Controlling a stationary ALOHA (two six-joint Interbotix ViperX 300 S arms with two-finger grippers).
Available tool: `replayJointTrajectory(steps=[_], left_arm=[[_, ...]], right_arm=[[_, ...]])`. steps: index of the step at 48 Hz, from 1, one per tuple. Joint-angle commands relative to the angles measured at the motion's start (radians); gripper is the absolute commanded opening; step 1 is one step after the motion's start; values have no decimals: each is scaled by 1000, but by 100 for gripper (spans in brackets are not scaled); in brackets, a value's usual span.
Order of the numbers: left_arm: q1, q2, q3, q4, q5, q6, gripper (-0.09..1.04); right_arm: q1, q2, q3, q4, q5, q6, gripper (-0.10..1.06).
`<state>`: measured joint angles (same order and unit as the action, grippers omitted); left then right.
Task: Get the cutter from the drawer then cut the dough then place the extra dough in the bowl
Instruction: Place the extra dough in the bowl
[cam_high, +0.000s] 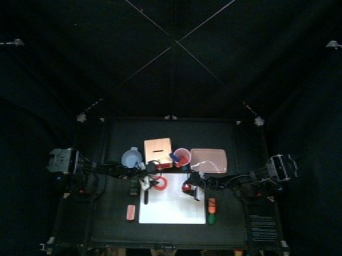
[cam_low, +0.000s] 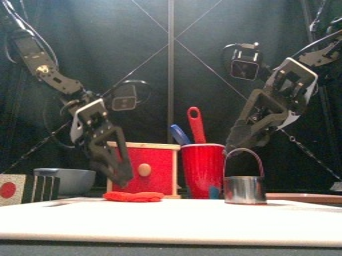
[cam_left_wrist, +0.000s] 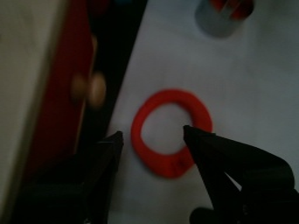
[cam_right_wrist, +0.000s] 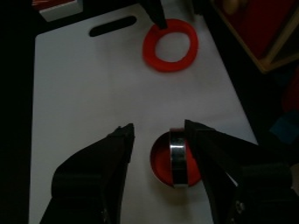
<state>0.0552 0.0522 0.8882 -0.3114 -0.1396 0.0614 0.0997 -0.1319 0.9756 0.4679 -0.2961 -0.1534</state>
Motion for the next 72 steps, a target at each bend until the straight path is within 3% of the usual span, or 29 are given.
replayJointTrajectory(steps=[1,17,53,60,72], left_arm=[[0,-8,-14,11,0,2,91],[0,6,-9,11,2,2,88],[-8,23,-9,8,34,0,58],[-8,-23,3,9,46,2,58],[-8,-229,83,11,67,3,58]], right_arm=[[0,-15,-18,2,-3,2,85],[0,-14,-20,2,-3,2,85],[0,-11,-21,3,-3,2,85],[0,-12,-20,3,-3,2,85],[0,-11,-21,2,-3,2,85]])
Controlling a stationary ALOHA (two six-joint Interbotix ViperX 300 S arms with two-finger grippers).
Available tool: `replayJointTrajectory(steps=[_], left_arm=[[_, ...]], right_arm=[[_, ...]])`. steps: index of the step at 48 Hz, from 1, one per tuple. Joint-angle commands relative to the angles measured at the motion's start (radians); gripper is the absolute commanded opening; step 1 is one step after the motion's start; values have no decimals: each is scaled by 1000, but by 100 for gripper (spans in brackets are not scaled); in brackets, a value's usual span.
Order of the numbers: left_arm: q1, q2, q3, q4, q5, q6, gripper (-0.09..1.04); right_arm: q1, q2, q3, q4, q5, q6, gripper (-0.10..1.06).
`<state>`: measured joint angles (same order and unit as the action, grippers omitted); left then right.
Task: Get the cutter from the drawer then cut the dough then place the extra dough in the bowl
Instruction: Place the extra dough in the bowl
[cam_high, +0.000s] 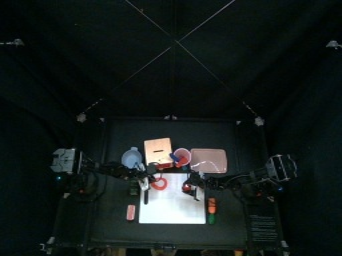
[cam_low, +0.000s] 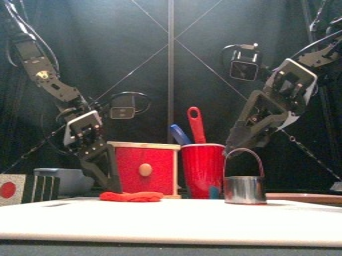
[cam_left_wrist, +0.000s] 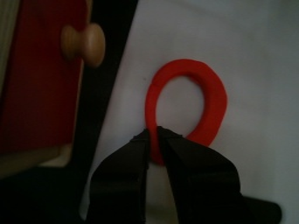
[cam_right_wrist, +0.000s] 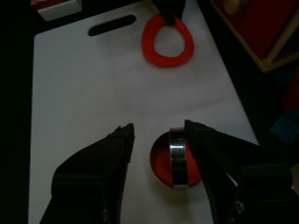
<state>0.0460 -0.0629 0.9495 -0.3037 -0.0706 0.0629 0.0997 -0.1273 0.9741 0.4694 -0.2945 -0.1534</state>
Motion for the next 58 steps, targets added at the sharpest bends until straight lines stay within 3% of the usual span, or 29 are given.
replayJointTrajectory(steps=[1,16,31,43,49,58], left_arm=[[2,-141,32,3,-2,2,58],[15,-460,161,51,0,3,58],[187,-759,262,75,46,5,58],[371,-778,307,183,61,20,59],[387,-753,319,239,60,20,62],[382,-698,333,298,54,17,76]], right_arm=[[-2,-15,-20,0,-5,2,85],[-3,-15,-23,-5,-5,2,85],[-3,-15,-25,-3,-3,0,85],[-6,-15,-25,-5,0,0,85],[-11,-15,-26,-5,3,0,85],[-12,-15,-31,-5,9,-2,85]])
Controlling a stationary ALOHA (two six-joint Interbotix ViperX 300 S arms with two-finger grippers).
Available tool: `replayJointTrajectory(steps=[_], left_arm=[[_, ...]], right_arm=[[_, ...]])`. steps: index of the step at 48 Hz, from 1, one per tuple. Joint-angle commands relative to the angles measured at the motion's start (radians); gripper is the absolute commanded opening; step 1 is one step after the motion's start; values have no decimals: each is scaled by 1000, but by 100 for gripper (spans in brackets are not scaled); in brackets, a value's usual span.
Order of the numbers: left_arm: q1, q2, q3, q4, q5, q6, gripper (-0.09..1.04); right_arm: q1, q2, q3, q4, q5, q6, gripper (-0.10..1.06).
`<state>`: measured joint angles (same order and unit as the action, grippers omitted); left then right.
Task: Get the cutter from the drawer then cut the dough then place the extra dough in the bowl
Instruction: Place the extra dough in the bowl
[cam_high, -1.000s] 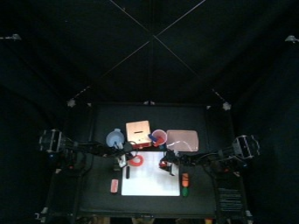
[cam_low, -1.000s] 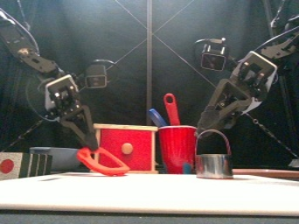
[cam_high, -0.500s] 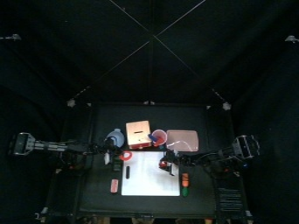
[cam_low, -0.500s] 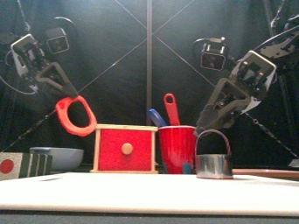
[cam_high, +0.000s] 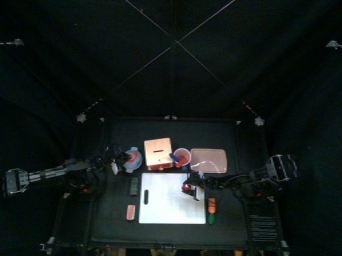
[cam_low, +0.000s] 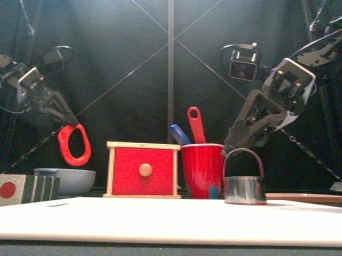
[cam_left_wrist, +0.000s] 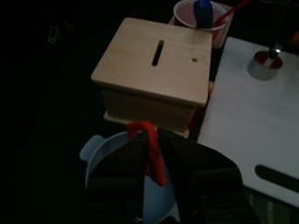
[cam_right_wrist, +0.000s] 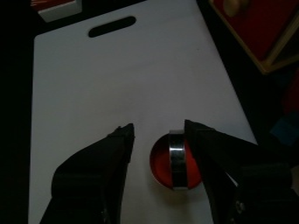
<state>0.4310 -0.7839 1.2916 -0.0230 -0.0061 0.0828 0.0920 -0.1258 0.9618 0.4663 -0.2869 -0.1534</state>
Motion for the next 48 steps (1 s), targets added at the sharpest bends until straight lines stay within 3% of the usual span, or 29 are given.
replayJointTrajectory(steps=[1,9,38,48], left_arm=[[-2,26,-9,17,-12,-3,78],[6,48,-8,52,-21,2,85],[0,49,28,502,-17,23,85],[-2,49,28,551,-14,25,86]], right_arm=[[-5,-15,-18,-2,3,-3,85],[-8,-15,-18,-2,5,-3,85],[-8,9,-18,-2,5,-2,85],[-8,9,-20,-2,5,-2,85]])
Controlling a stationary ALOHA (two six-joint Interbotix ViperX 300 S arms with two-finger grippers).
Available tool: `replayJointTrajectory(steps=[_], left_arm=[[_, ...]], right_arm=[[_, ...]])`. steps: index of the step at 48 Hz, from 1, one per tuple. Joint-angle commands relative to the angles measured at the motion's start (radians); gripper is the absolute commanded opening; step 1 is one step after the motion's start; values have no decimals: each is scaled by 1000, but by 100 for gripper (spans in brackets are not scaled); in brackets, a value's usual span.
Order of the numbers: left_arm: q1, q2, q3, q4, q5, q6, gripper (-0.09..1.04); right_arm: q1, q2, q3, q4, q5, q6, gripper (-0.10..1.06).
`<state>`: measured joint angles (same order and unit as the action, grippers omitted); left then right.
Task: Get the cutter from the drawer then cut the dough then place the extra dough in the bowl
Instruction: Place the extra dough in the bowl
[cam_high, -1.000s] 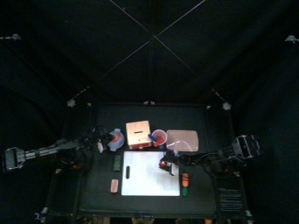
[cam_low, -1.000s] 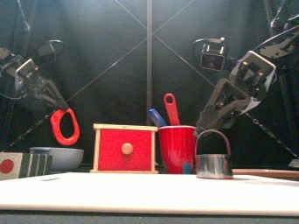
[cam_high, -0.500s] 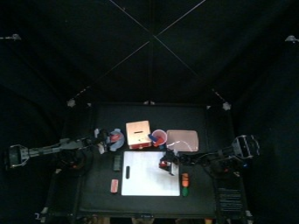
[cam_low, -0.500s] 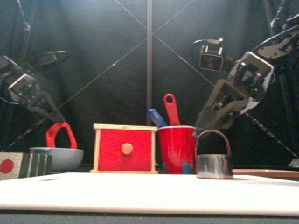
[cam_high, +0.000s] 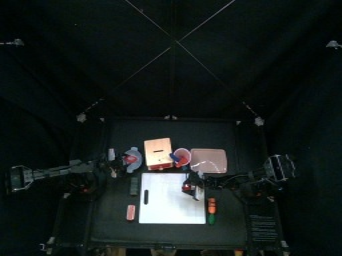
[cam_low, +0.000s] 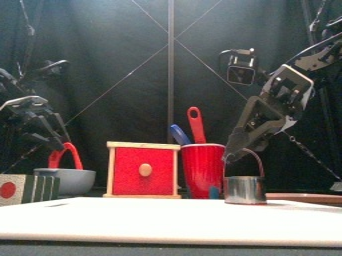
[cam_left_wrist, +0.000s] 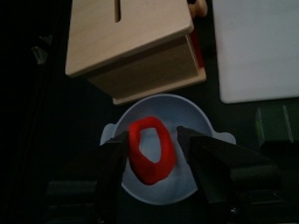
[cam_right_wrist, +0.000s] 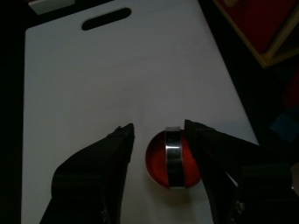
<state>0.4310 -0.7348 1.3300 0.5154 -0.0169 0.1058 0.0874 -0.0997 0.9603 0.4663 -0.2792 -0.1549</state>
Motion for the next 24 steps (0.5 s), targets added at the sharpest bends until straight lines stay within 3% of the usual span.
replayJointTrajectory(steps=[1,24], left_arm=[[-2,2,-11,14,-3,2,86],[-18,0,-31,98,20,8,93]], right_arm=[[-3,-15,-18,-2,-3,0,85],[-3,-17,-23,-2,-2,0,85]])
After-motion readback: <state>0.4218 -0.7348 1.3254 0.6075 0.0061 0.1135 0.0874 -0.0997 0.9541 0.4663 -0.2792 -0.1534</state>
